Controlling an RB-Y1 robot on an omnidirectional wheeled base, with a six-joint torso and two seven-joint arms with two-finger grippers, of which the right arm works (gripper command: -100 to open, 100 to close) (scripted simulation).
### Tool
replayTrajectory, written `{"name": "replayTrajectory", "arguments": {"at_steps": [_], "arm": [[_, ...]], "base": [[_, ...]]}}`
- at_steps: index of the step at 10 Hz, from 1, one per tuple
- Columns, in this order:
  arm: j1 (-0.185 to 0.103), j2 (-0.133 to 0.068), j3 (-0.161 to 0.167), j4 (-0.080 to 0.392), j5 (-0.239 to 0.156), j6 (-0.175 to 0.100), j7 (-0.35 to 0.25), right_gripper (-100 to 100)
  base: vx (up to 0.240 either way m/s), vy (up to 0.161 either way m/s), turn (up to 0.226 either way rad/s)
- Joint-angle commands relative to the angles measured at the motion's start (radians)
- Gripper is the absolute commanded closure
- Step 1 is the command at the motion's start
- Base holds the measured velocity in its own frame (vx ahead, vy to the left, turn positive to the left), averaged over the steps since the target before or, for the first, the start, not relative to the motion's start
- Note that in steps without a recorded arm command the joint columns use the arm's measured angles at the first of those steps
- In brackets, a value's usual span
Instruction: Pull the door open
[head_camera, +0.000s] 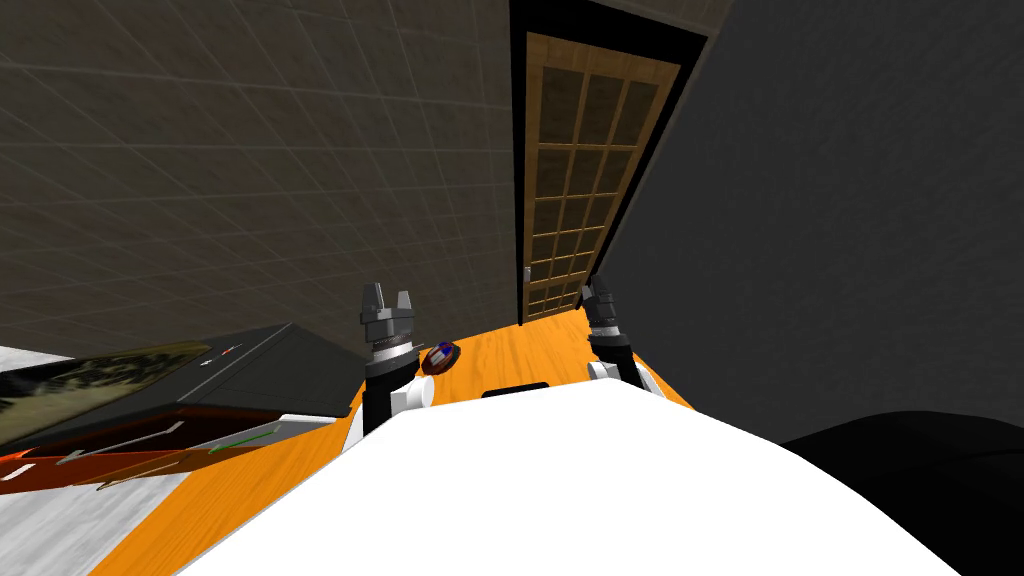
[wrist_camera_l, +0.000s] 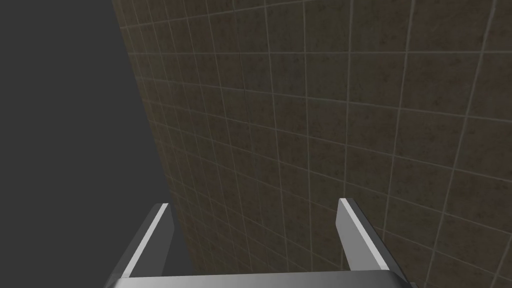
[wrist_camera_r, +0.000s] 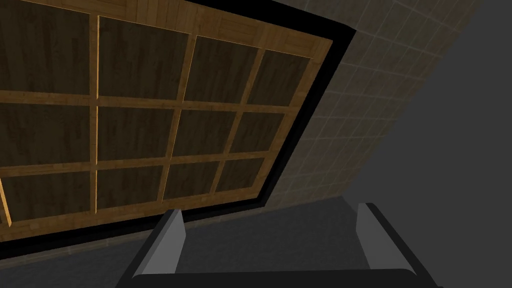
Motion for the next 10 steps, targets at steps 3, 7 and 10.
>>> {"name": "replayTrajectory", "arguments": {"at_steps": [3, 7, 10], "arm": [[0.004, -0.008, -0.013, 0.053, 0.031, -0.035, 0.061, -100], [0.005, -0.017, -0.029, 0.118, 0.064, -0.074, 0.127, -100], [0.006, -0.022, -0.041, 0.169, 0.091, -0.105, 0.179, -100]], "base": [[0.109, 0.021, 0.016], [0.097, 0.029, 0.015], [0.107, 0.019, 0.017]]}}
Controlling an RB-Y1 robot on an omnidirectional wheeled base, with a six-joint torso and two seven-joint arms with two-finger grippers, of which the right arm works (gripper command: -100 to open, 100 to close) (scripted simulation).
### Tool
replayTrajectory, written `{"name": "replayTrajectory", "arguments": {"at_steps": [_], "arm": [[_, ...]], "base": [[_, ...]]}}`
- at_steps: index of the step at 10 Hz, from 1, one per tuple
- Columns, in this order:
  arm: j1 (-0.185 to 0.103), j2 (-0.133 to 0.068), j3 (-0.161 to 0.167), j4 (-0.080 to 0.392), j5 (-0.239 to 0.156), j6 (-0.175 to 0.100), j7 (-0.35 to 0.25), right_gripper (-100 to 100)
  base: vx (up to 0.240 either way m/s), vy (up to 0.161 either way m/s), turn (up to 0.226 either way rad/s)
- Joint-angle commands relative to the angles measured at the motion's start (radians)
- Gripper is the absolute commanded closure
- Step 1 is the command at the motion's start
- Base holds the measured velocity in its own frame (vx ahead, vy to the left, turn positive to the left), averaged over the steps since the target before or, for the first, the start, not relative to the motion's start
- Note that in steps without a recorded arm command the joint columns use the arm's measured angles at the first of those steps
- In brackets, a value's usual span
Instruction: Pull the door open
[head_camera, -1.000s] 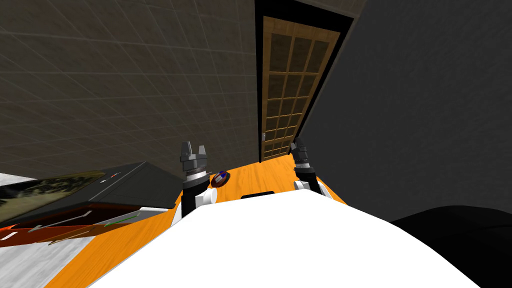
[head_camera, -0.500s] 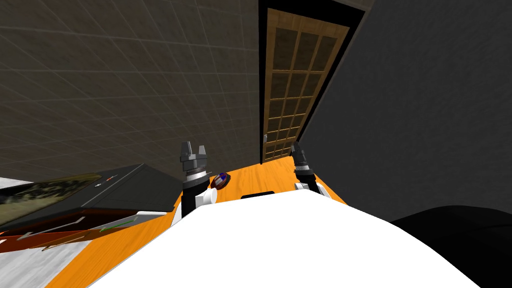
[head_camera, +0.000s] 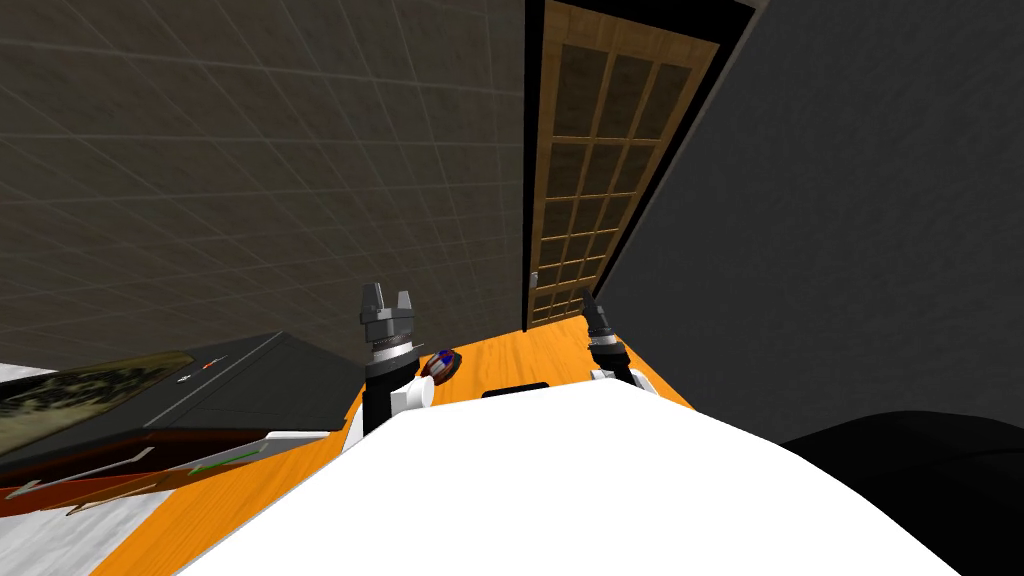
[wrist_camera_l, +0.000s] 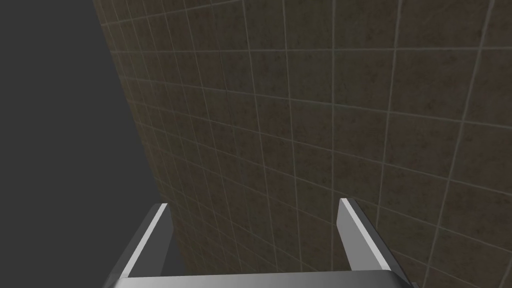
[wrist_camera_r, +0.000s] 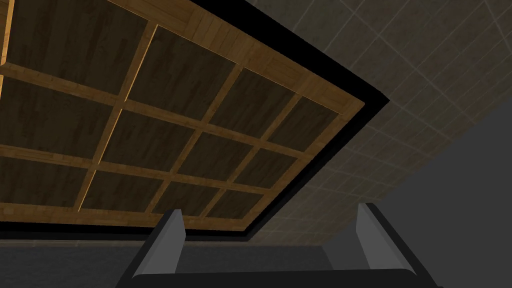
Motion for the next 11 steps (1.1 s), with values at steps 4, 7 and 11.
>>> {"name": "replayTrajectory", "arguments": {"at_steps": [4, 7, 11], "arm": [[0.003, -0.007, -0.021, 0.083, 0.042, -0.052, 0.085, -100], [0.004, -0.01, -0.035, 0.138, 0.071, -0.085, 0.14, -100], [0.005, -0.01, -0.053, 0.213, 0.11, -0.131, 0.216, -100]], "base": [[0.097, 0.018, 0.015], [0.095, 0.02, 0.015], [0.102, 0.015, 0.015]]}}
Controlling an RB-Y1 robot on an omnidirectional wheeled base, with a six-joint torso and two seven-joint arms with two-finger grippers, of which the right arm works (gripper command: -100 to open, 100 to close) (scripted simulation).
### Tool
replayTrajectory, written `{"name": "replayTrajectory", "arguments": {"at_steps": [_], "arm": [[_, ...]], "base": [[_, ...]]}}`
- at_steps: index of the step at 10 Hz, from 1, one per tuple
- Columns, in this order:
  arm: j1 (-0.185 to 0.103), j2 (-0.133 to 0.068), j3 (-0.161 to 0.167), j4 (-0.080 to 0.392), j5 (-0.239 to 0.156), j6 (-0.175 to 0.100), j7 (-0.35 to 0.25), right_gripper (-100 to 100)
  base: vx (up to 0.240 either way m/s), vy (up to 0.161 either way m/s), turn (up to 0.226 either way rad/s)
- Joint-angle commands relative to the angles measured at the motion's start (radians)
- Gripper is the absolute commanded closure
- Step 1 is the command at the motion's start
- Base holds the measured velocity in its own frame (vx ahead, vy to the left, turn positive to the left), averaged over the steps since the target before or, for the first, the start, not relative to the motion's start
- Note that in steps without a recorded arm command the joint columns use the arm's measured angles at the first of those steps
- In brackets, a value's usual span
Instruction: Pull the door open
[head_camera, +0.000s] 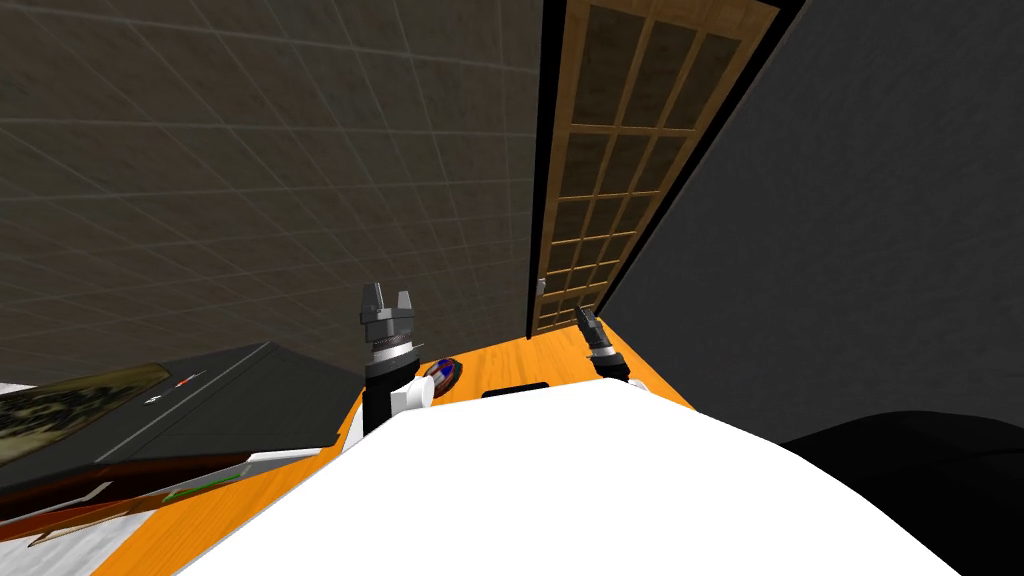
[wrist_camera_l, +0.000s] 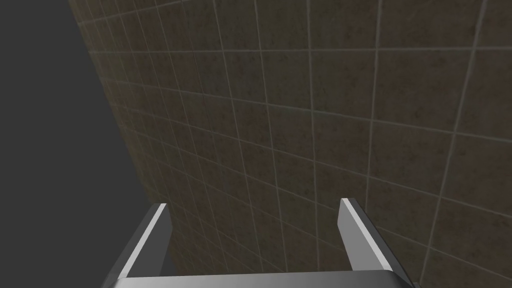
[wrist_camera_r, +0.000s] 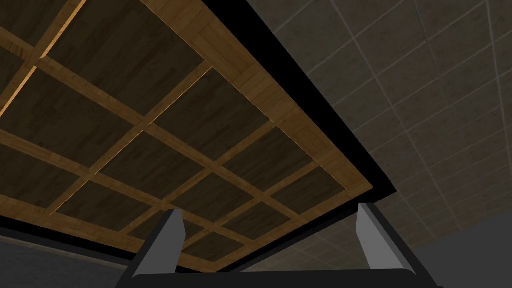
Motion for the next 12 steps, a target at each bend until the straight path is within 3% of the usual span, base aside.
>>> {"name": "replayTrajectory", "arguments": {"at_steps": [1, 12], "arm": [[0.01, 0.002, -0.005, 0.025, 0.017, -0.023, 0.034, -100], [0.015, 0.014, -0.055, 0.23, 0.123, -0.147, 0.242, -100]], "base": [[0.099, 0.007, 0.016], [0.1, 0.008, 0.012]]}}
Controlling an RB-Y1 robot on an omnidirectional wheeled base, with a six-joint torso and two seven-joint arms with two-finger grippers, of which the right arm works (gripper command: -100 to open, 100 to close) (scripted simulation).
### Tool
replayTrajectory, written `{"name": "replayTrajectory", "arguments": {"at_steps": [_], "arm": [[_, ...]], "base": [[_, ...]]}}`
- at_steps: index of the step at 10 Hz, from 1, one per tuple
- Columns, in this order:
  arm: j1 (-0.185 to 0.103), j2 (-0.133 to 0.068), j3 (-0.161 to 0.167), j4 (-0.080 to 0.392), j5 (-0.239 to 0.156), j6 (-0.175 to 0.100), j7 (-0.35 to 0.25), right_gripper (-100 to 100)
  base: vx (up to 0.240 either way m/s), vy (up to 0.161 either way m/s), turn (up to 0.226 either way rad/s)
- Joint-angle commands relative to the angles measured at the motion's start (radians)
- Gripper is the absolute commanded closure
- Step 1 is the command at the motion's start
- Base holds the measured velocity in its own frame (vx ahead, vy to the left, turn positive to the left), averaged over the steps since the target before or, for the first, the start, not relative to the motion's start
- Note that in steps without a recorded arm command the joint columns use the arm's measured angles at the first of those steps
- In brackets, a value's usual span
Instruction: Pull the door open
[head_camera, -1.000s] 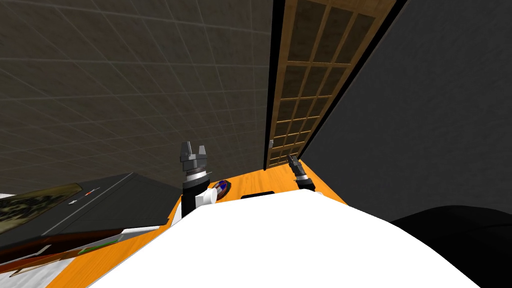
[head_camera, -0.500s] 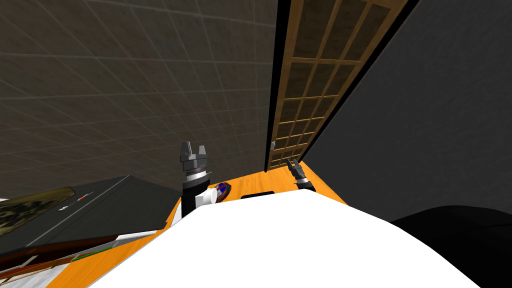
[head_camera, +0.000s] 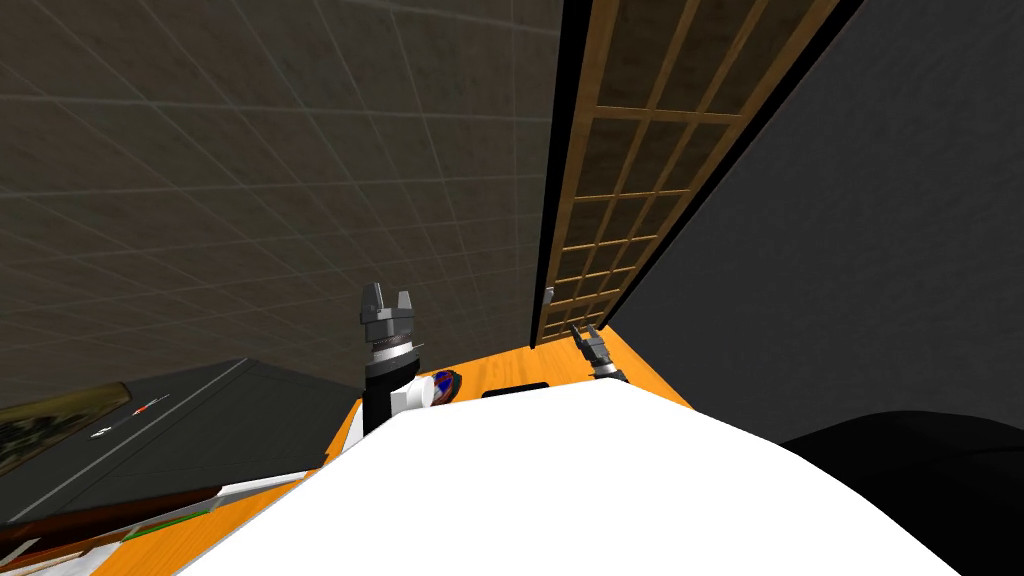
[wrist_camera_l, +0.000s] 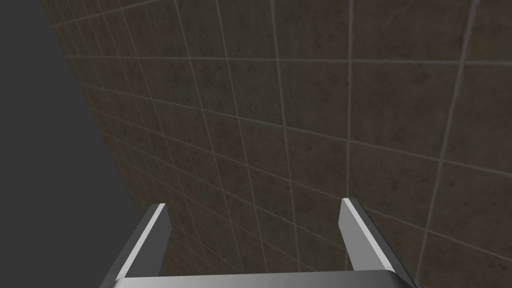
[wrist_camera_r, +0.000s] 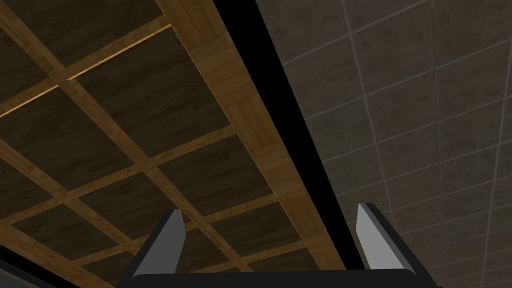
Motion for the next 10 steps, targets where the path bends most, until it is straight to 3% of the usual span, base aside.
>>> {"name": "replayTrajectory", "arguments": {"at_steps": [1, 10], "arm": [[-0.006, 0.003, -0.008, 0.038, 0.016, -0.021, 0.035, -100], [-0.003, 0.026, -0.045, 0.19, 0.094, -0.113, 0.189, -100]], "base": [[0.104, -0.002, 0.009], [0.099, -0.007, 0.006]]}}
